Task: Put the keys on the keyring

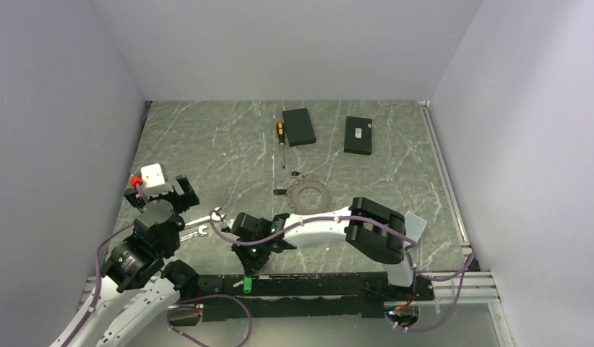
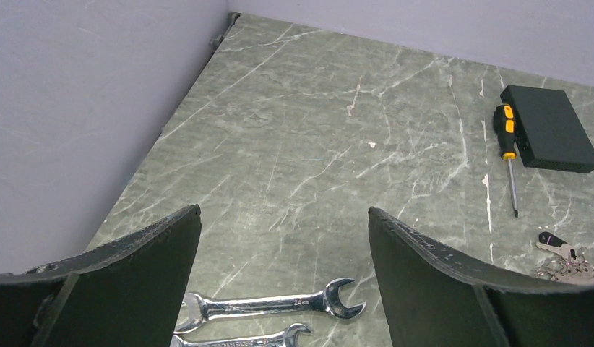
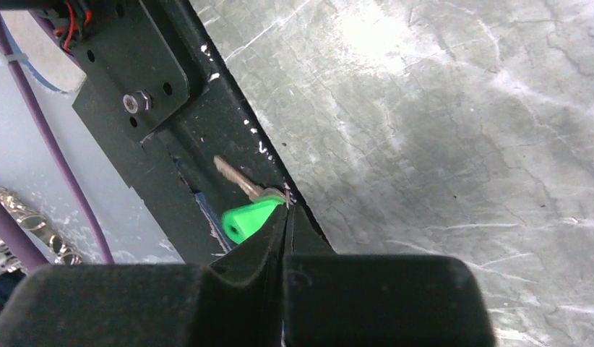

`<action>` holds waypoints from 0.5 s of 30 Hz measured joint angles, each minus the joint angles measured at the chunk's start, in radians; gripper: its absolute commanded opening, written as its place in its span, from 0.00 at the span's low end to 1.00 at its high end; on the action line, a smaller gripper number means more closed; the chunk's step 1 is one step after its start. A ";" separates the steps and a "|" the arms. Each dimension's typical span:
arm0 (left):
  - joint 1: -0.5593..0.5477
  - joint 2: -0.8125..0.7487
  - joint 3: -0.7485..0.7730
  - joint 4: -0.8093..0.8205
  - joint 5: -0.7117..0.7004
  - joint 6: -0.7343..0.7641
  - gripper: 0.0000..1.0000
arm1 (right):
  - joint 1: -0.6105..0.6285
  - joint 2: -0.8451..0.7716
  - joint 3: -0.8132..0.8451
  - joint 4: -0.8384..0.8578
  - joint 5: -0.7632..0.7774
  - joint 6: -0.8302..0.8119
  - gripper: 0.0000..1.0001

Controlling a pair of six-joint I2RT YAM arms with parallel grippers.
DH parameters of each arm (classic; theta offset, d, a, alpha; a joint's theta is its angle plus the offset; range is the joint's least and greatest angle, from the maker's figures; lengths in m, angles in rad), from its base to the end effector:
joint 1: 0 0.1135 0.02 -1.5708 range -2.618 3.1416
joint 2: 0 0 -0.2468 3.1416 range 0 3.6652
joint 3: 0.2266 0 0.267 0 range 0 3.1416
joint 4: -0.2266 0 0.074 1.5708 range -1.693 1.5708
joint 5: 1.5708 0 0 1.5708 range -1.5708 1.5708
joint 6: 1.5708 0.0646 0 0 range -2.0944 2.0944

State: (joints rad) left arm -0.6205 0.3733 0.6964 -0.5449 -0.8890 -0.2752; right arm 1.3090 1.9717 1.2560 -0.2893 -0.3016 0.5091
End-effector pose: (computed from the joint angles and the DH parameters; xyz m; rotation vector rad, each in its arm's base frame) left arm 0.1347 -0.0346 0.3178 -0.3253 1.6805 0.1329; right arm 0.0914 0.4152 0.1007 -1.2390 2.6041 0.9297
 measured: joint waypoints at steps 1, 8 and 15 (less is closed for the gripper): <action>0.000 0.000 0.000 0.000 0.000 0.000 0.90 | -0.002 0.000 0.000 0.000 0.000 -0.001 0.00; 0.000 -0.002 0.000 -0.003 0.002 0.002 0.97 | -0.023 -0.052 -0.055 0.012 0.037 -0.001 0.00; 0.002 -0.071 -0.005 0.014 0.171 0.090 0.98 | -0.118 -0.389 -0.210 0.011 0.184 -0.103 0.00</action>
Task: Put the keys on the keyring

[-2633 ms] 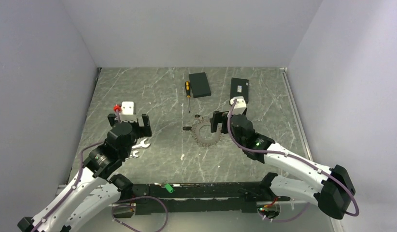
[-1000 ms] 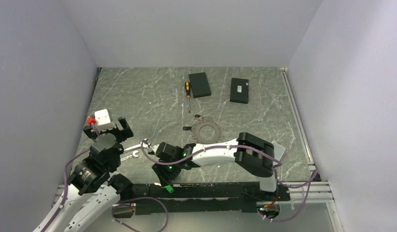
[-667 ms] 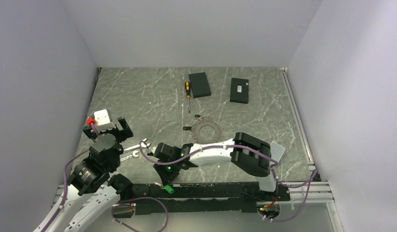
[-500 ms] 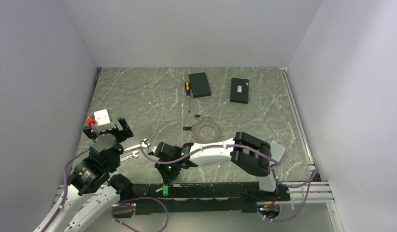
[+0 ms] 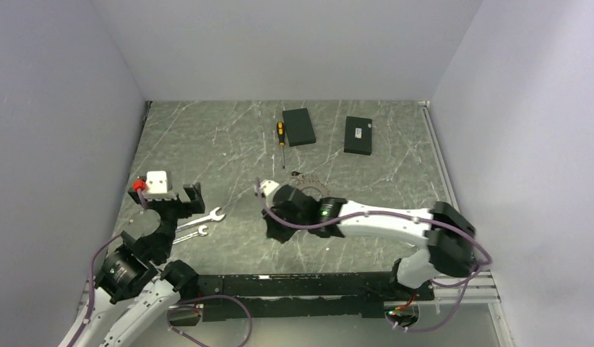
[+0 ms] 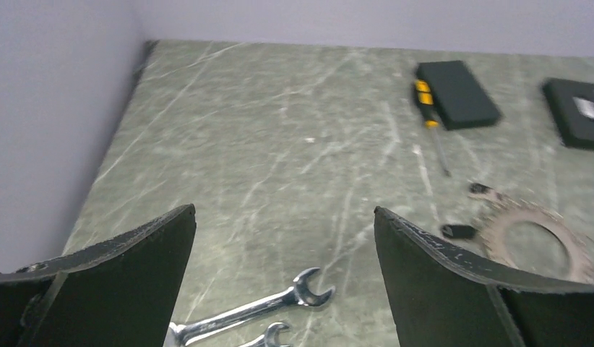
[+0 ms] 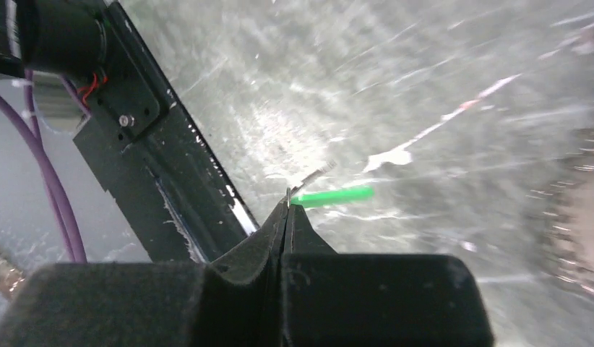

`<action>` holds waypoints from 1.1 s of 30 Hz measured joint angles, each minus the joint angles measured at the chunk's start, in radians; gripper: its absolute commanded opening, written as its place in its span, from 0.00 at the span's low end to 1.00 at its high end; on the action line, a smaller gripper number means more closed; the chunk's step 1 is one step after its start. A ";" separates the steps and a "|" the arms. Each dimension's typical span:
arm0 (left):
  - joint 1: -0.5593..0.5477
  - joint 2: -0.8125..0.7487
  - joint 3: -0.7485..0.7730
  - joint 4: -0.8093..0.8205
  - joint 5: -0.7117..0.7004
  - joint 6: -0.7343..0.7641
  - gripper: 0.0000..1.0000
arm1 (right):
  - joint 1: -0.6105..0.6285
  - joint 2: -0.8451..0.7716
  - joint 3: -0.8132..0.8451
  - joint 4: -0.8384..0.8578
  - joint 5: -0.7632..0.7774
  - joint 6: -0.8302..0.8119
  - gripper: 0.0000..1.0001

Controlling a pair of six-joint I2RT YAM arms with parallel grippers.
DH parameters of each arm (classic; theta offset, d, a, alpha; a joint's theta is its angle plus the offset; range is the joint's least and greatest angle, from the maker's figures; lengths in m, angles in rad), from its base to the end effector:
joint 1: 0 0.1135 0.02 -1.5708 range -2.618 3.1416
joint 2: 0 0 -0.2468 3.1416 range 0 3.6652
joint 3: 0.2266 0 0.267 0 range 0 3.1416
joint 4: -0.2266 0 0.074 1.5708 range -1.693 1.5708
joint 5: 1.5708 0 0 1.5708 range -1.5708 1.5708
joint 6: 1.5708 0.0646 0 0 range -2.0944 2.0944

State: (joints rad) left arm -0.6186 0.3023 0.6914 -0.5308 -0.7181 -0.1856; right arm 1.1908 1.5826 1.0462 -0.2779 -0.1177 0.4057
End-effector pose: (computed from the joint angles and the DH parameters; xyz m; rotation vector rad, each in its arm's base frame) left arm 0.1255 -0.0372 0.3239 -0.1645 1.6693 0.0094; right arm 0.1309 0.3483 0.1784 -1.0380 2.3499 0.8365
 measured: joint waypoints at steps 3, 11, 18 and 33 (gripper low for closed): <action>0.002 -0.048 -0.010 0.017 0.185 0.063 0.95 | -0.026 -0.168 -0.076 0.032 0.058 -0.095 0.00; 0.003 0.015 -0.008 0.077 0.880 0.206 0.78 | -0.029 -0.515 -0.233 0.062 0.079 -0.299 0.00; 0.003 0.307 0.060 0.126 1.360 0.237 0.72 | -0.030 -0.764 -0.266 0.071 -0.003 -0.421 0.00; -0.004 0.579 0.098 0.371 1.735 0.174 0.50 | -0.049 -0.645 -0.202 0.004 -0.152 -0.537 0.00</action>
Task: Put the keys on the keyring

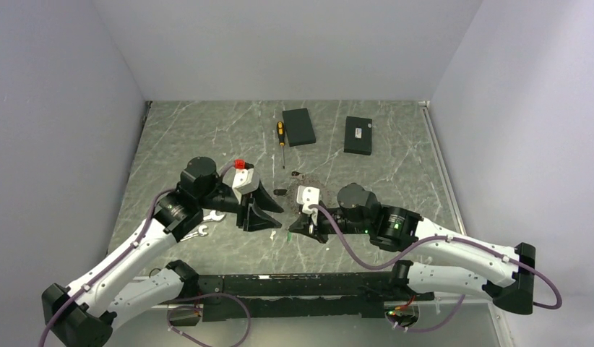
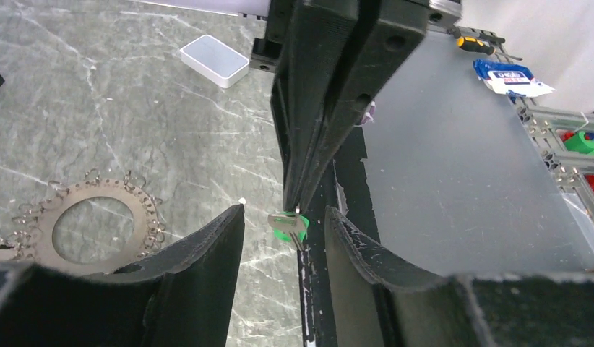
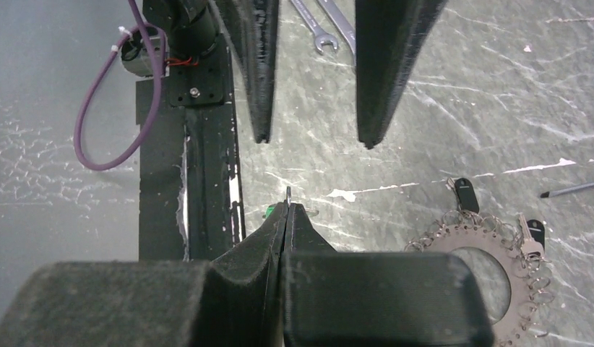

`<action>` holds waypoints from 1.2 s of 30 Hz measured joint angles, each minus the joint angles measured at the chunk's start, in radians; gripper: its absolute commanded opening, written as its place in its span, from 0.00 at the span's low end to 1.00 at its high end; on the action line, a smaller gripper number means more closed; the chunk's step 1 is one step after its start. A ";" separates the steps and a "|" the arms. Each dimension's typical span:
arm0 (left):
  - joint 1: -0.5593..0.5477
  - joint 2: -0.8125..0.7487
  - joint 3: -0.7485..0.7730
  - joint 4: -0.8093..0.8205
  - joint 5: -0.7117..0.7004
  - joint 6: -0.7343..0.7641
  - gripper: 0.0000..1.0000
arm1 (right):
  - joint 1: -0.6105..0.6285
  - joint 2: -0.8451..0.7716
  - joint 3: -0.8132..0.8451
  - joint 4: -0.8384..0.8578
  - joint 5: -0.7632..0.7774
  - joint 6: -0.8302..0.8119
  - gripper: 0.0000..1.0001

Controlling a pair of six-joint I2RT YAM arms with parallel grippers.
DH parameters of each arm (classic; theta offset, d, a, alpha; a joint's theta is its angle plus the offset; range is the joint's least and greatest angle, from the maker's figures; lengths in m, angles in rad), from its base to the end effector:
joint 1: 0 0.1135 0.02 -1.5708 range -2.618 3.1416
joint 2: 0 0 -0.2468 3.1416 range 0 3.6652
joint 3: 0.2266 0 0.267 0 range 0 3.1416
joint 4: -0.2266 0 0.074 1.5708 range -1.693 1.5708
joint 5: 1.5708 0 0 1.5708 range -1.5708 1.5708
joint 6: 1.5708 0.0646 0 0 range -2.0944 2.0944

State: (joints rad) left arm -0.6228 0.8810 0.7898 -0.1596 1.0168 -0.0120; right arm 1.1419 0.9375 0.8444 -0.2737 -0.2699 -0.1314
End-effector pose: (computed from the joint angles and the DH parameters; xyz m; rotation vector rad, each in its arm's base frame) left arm 0.1565 -0.1800 0.3131 1.2515 1.4455 -1.3541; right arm 0.0949 0.2489 0.2991 -1.3597 1.5204 0.9167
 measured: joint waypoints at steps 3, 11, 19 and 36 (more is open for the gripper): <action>-0.009 0.000 0.000 0.011 0.007 0.019 0.48 | -0.024 0.000 0.005 -0.003 -0.023 -0.001 0.00; -0.031 0.019 0.003 0.005 0.006 0.077 0.46 | -0.061 0.019 0.010 -0.003 -0.070 -0.001 0.00; -0.073 0.060 0.007 -0.050 -0.055 0.128 0.37 | -0.071 0.028 0.038 -0.003 -0.098 -0.003 0.00; -0.094 0.054 0.007 -0.051 -0.100 0.136 0.00 | -0.093 0.039 0.045 -0.014 -0.110 -0.004 0.35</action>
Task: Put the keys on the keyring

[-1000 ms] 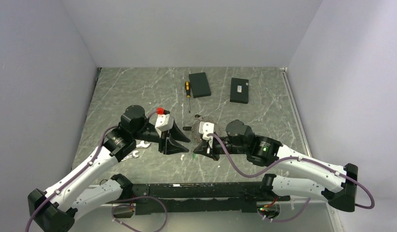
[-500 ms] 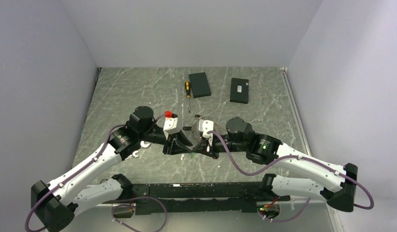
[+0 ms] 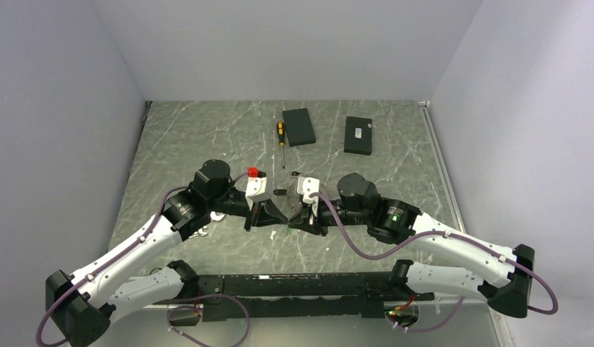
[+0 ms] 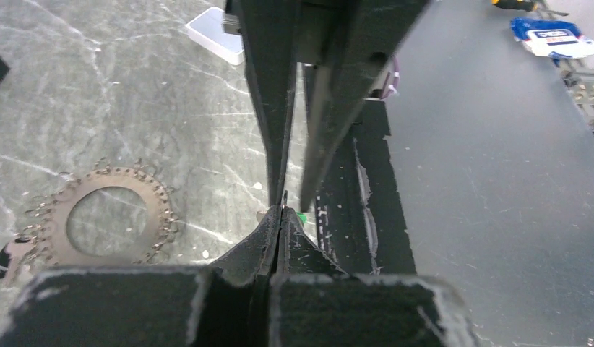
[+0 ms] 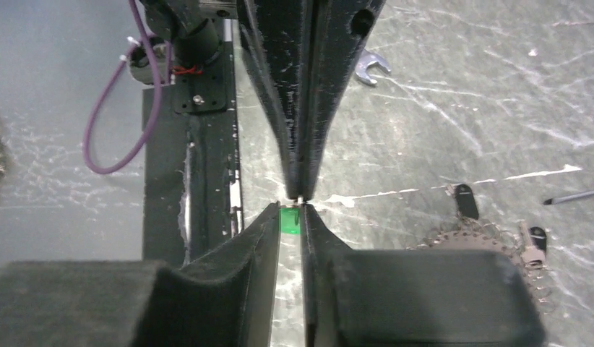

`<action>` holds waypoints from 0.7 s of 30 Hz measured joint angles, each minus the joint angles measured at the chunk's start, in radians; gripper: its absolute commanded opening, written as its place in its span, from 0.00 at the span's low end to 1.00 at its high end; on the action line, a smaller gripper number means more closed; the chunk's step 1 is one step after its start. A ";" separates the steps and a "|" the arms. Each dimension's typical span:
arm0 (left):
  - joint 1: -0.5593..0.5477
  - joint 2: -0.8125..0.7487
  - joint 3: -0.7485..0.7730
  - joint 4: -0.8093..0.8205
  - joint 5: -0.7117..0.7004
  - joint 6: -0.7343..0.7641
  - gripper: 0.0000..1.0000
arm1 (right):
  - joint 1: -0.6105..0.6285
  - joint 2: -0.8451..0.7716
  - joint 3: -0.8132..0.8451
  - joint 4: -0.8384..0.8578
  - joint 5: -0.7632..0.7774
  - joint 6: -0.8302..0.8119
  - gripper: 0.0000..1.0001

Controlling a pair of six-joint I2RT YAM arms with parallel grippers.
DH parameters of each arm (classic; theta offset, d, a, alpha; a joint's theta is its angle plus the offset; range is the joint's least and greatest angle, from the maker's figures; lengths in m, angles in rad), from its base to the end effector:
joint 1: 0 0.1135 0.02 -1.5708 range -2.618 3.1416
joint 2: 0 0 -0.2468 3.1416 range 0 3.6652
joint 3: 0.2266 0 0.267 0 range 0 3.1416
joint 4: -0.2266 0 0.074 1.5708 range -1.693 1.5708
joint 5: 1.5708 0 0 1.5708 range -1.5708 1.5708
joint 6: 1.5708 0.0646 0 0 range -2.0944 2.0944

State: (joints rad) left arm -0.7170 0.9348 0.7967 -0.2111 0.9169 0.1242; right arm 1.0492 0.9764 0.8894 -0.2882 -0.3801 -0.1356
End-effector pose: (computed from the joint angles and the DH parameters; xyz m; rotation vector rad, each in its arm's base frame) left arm 0.1516 -0.2002 0.2969 1.3538 1.4436 -1.2654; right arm 0.1142 0.2468 0.3060 -1.3526 1.5340 0.9591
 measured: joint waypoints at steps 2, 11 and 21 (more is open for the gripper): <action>0.000 -0.003 0.000 0.000 -0.017 0.008 0.00 | 0.000 0.000 0.000 0.000 -0.014 0.006 0.50; -0.001 -0.052 0.000 0.011 -0.060 0.004 0.00 | -0.006 -0.058 -0.013 0.038 -0.018 0.010 0.43; -0.001 -0.111 -0.047 0.098 -0.058 -0.044 0.00 | -0.022 -0.080 -0.014 0.062 -0.023 0.016 0.28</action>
State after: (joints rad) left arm -0.7177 0.8242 0.7494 -0.1127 0.8585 0.0803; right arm 1.0271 0.8963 0.8753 -0.2260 -0.4034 -0.1200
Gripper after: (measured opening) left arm 0.010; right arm 0.316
